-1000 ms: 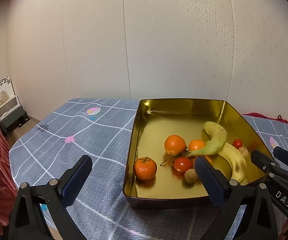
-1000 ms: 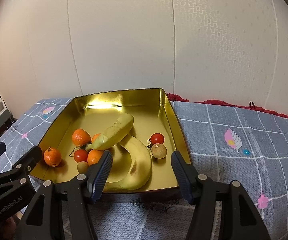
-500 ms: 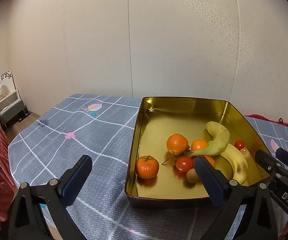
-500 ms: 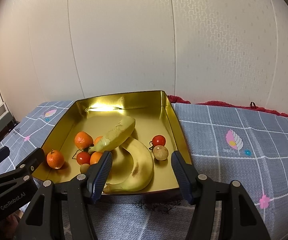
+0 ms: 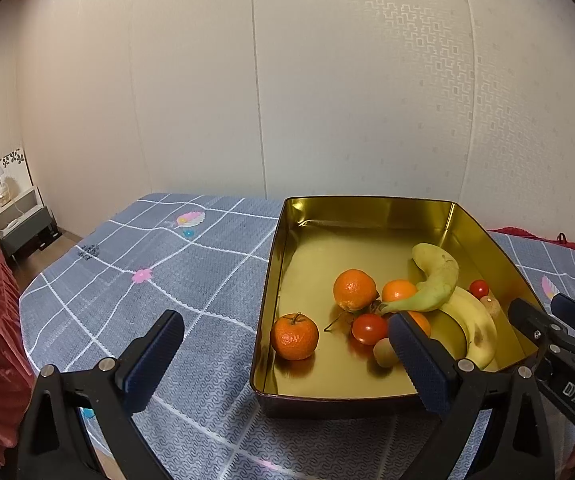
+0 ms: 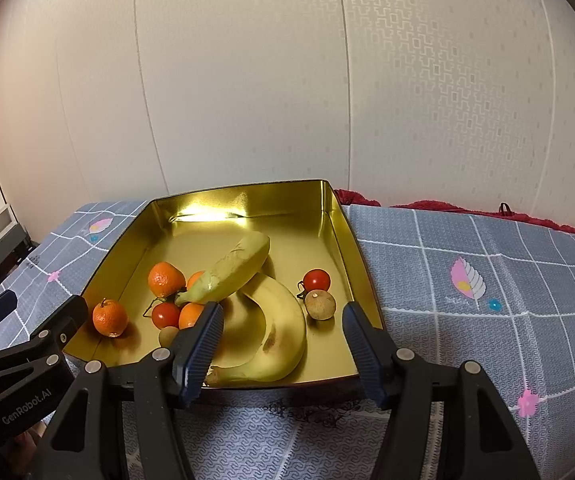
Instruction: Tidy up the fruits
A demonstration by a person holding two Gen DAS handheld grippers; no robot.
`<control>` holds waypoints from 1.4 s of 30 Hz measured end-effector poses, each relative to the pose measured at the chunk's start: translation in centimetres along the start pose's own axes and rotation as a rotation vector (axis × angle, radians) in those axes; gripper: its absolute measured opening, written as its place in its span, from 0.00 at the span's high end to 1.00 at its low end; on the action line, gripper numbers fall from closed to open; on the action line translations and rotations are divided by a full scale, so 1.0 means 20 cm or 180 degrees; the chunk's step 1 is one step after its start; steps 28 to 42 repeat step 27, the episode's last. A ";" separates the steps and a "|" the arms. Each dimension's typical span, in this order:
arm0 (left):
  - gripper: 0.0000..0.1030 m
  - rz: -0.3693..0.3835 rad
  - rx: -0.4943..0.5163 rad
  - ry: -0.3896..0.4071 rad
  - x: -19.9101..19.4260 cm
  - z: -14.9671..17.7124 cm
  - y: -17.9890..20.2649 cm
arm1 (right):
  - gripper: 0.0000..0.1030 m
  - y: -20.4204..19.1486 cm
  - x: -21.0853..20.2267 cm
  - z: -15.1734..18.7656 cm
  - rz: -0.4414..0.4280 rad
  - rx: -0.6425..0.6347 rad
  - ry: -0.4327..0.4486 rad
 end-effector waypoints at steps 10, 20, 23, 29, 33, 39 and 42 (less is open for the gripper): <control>0.00 0.0028 0.0040 0.0004 -0.01 0.01 0.02 | 0.39 0.00 0.00 0.00 0.0010 0.0009 0.0001; 0.00 0.0169 -0.0055 0.0011 -0.02 0.00 0.02 | 0.39 0.00 0.00 0.00 0.0014 0.0004 0.0001; 0.00 0.0214 -0.0109 -0.0043 -0.01 0.00 0.02 | 0.39 0.00 0.00 0.00 0.0022 0.0004 -0.0003; 0.00 0.0170 -0.0187 -0.0061 0.00 0.01 0.00 | 0.39 0.01 0.00 0.00 0.0030 0.0018 0.0002; 0.00 0.0170 -0.0187 -0.0061 0.00 0.01 0.00 | 0.39 0.01 0.00 0.00 0.0030 0.0018 0.0002; 0.00 0.0170 -0.0187 -0.0061 0.00 0.01 0.00 | 0.39 0.01 0.00 0.00 0.0030 0.0018 0.0002; 0.00 0.0170 -0.0187 -0.0061 0.00 0.01 0.00 | 0.39 0.01 0.00 0.00 0.0030 0.0018 0.0002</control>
Point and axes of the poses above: each gripper's, at about its wrist camera, not at the fingertips, and x roughly the way its jaws point, y to its right, z to its underside, the point moved 4 cm from there along x, roughly the way its jaws point, and after that the axes turned 3 degrees about -z, right-handed, at the moved point
